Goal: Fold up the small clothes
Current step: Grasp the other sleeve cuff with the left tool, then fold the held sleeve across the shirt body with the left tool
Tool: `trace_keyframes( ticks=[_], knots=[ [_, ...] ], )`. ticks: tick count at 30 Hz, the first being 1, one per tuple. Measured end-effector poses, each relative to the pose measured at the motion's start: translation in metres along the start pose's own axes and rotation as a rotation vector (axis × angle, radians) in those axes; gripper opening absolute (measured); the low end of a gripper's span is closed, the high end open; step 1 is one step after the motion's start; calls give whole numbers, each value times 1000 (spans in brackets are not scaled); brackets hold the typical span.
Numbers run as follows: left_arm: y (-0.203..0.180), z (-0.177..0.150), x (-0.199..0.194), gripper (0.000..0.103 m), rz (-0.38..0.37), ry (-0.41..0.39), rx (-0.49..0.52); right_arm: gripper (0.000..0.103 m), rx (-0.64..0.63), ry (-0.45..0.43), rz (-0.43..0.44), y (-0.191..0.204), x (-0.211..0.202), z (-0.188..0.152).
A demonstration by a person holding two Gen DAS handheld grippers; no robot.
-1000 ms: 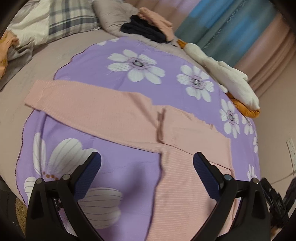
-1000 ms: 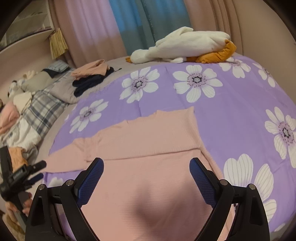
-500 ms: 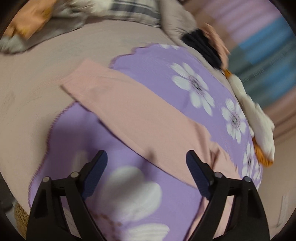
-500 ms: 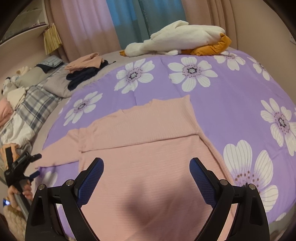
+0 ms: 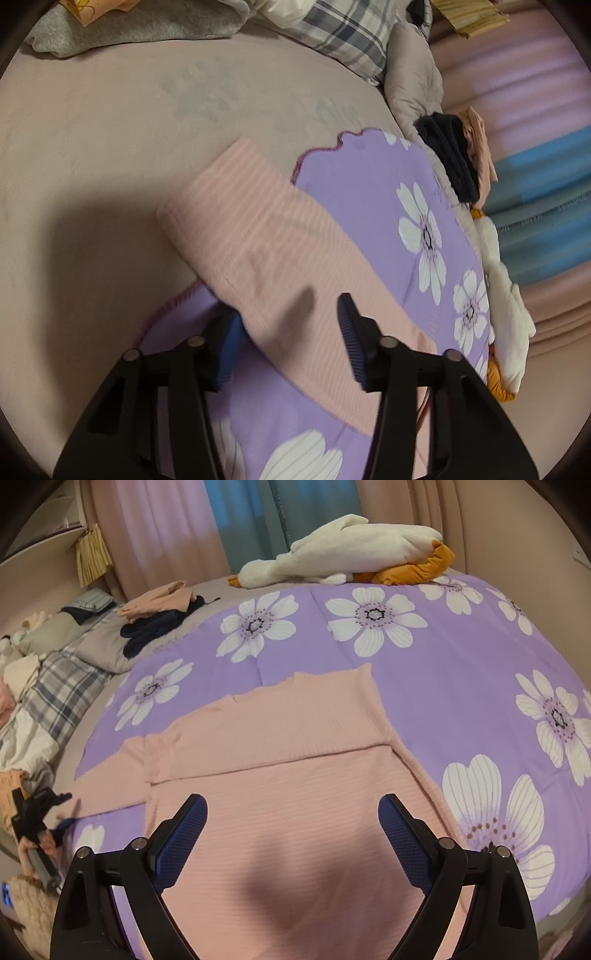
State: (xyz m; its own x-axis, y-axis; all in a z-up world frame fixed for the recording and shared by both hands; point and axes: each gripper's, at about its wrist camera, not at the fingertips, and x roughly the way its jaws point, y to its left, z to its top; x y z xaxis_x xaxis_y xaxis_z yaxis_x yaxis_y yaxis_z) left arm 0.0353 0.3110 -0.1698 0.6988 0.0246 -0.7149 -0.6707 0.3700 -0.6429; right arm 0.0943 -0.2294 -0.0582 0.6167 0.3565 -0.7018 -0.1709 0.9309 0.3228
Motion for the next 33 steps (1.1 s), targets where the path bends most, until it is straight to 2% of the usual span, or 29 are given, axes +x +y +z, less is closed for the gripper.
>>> trace_keyframes(
  ticks=[5,8,13,20,25,33],
  knots=[
    [0,9,5,4,16,-28,-21,93,13,6,-7,-5,2,-1],
    [-11,8,1,3,5,-53,-6,93,23,10,-20,-8,4,-1],
    [-50,4,-16,3,-43,-106,78,93,45,5,-15,-13,4,0],
    [-129,-19,-38,3,-167,-125,264,93,60,3,-17,-21,3,-2],
    [-177,-48,-42,3,-241,-90,385,93,81,-7,-14,-29,-2,-2],
    [-231,-105,-32,3,-303,0,557,93,124,-19,-26,-47,-9,-5]
  ],
)
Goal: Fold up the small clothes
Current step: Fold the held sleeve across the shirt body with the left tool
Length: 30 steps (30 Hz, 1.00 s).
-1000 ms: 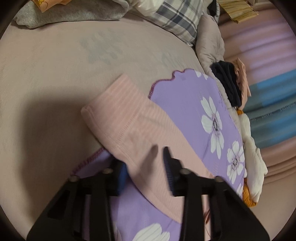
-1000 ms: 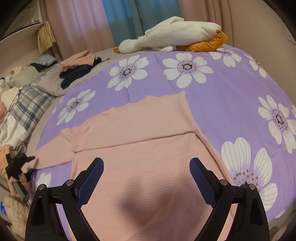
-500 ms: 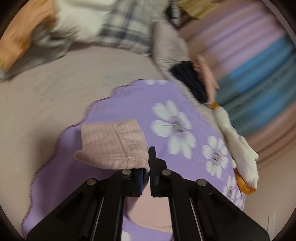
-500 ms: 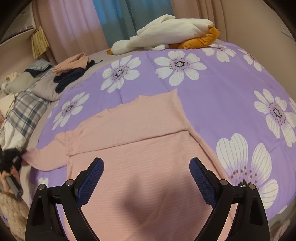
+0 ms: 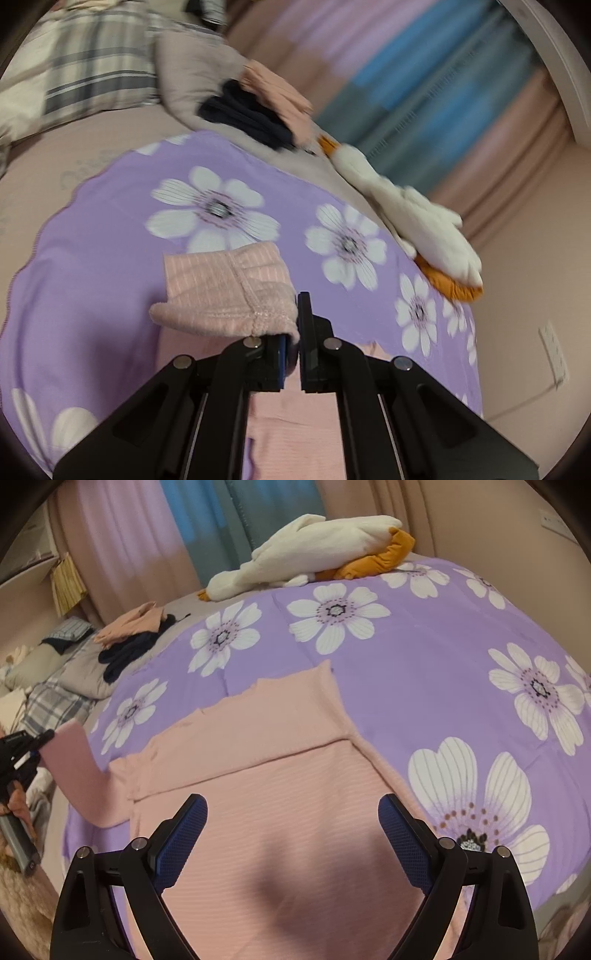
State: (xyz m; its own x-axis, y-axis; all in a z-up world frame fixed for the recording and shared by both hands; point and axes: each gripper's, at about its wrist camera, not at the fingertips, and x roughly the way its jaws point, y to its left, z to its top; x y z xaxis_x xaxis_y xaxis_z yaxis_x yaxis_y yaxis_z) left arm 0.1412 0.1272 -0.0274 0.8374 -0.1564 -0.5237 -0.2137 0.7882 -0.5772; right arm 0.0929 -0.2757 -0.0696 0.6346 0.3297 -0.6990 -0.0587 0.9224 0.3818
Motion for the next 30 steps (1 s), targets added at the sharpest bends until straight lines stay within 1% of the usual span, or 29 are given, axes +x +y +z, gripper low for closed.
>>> trace_keyframes(
  ticks=[3,6,10,15,18,22,25,30],
  knots=[
    [-25,-13,13,3,-36,42,58,93,16,0,-1,-7,-1,-1],
    [-52,-32,31,3,-69,105,121,93,31,1,-4,-13,-1,0],
    [-79,-62,54,3,-86,193,221,93,45,2,-2,-19,0,-1],
    [-97,-100,81,3,-115,310,294,93,64,10,-5,-28,1,-2],
    [-106,-122,92,3,-95,351,359,93,77,17,-5,-33,2,-3],
    [-108,-145,106,3,-98,418,379,93,86,20,-8,-38,2,-5],
    [-107,-161,118,3,-87,467,388,93,95,23,-13,-42,4,-6],
    [-99,-178,134,3,-61,532,377,93,109,35,-14,-47,6,-8]
  ],
)
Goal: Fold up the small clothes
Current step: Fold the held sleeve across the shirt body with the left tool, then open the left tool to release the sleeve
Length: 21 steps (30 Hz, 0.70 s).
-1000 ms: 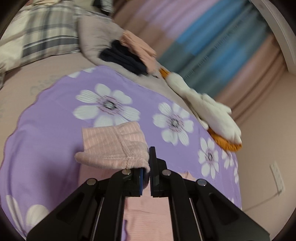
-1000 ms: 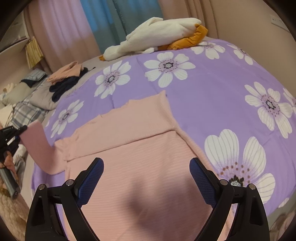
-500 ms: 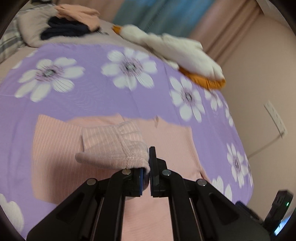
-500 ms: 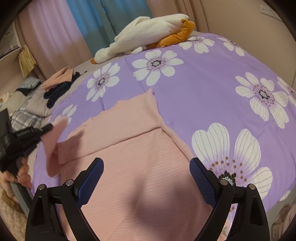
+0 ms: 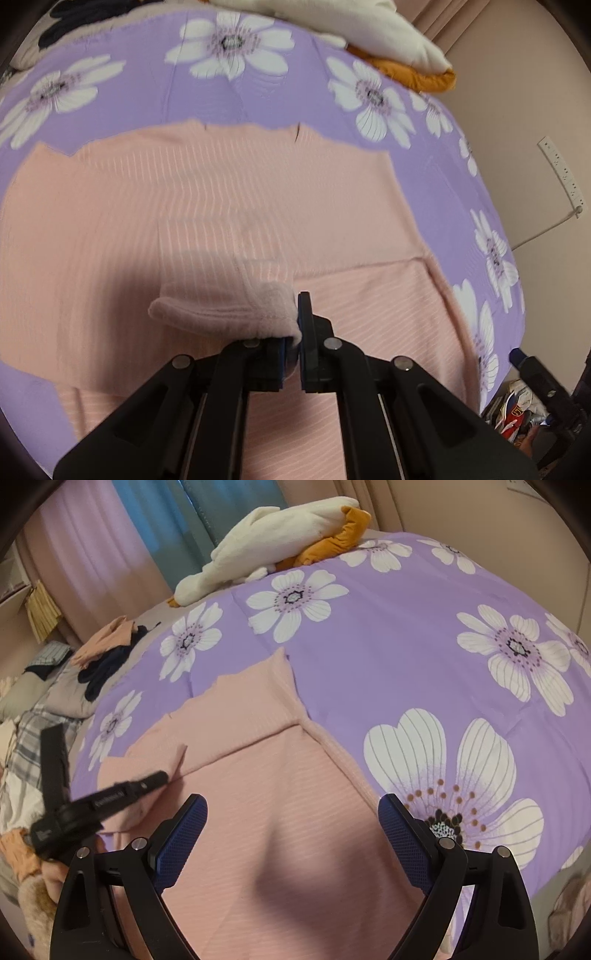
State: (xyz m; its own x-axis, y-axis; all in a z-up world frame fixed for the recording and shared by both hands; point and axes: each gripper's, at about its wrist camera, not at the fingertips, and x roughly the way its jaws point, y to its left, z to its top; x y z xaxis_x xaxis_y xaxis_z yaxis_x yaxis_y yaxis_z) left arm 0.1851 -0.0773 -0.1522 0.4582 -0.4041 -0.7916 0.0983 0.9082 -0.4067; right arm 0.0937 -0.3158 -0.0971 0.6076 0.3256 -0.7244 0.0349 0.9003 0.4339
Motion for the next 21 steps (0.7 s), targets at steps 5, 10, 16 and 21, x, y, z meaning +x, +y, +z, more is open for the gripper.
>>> trace_keyframes(
  ticks=[5,10,16,21],
  knots=[
    [1,-7,8,11,12,17,14,93,8,14,3,-4,3,-2],
    [-1,-9,-19,55,-56,5,12,93,6,23,7,-4,6,-2],
    [23,-16,-74,66,-42,-95,-47,93,-31,31,6,4,9,-1],
    [62,-25,-111,67,26,-157,-150,93,-99,52,17,25,15,1]
  ],
)
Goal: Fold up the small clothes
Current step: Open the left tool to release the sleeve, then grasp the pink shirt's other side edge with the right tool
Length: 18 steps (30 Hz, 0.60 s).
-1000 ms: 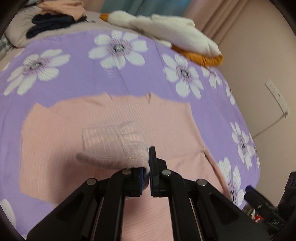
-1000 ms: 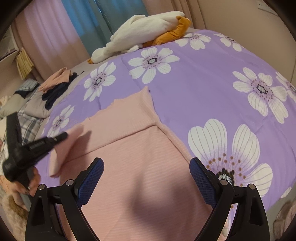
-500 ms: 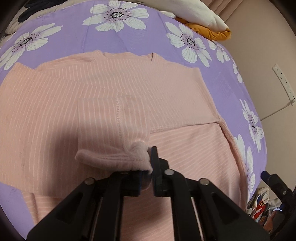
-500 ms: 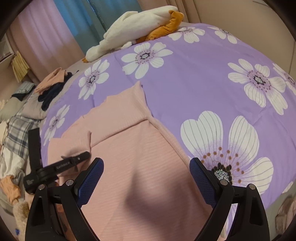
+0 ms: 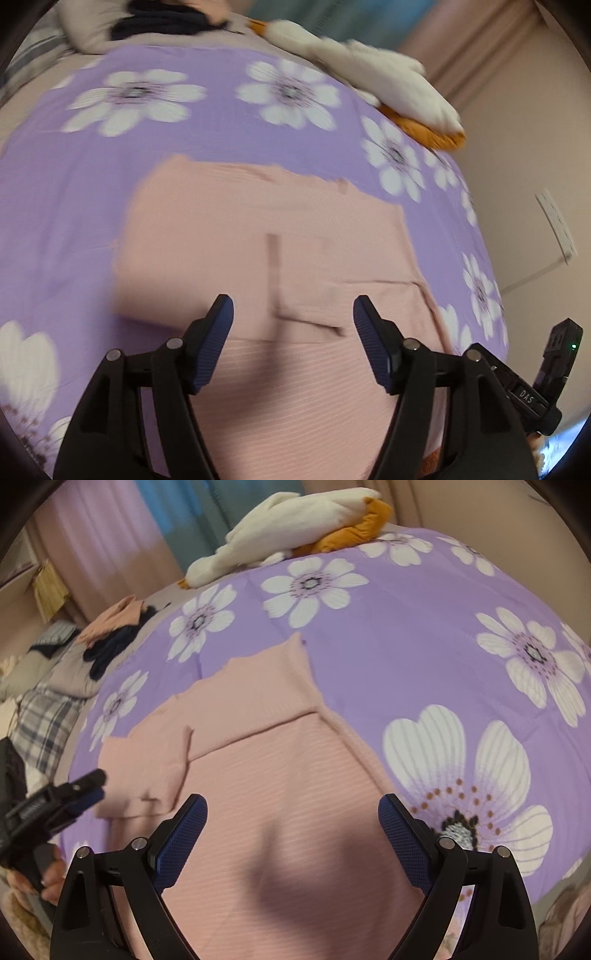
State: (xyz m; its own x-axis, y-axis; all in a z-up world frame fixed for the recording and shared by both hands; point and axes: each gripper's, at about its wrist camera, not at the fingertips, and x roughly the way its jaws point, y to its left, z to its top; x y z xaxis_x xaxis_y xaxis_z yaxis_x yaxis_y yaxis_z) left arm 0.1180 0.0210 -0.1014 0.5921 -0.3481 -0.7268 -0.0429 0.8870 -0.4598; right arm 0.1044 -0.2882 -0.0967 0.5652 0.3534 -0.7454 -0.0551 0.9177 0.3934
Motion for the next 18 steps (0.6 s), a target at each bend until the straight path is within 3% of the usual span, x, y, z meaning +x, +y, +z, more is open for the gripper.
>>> trace_keyframes(
  ticks=[5,8,13,16,18],
  knots=[
    [40,-9,-20,63,122,-37,-82,93,-134,20,24,42,10,10],
    [62,-15,-28,53,135,-37,-143,93,-221,43,52,74,22,14],
    [82,-23,-39,48,172,-43,-194,93,-328,108,116,126,53,15],
    [93,-28,-45,47,179,-48,-223,82,-387,161,130,154,75,10],
    [98,-31,-49,47,180,-48,-235,81,-416,183,102,166,87,5]
  ],
)
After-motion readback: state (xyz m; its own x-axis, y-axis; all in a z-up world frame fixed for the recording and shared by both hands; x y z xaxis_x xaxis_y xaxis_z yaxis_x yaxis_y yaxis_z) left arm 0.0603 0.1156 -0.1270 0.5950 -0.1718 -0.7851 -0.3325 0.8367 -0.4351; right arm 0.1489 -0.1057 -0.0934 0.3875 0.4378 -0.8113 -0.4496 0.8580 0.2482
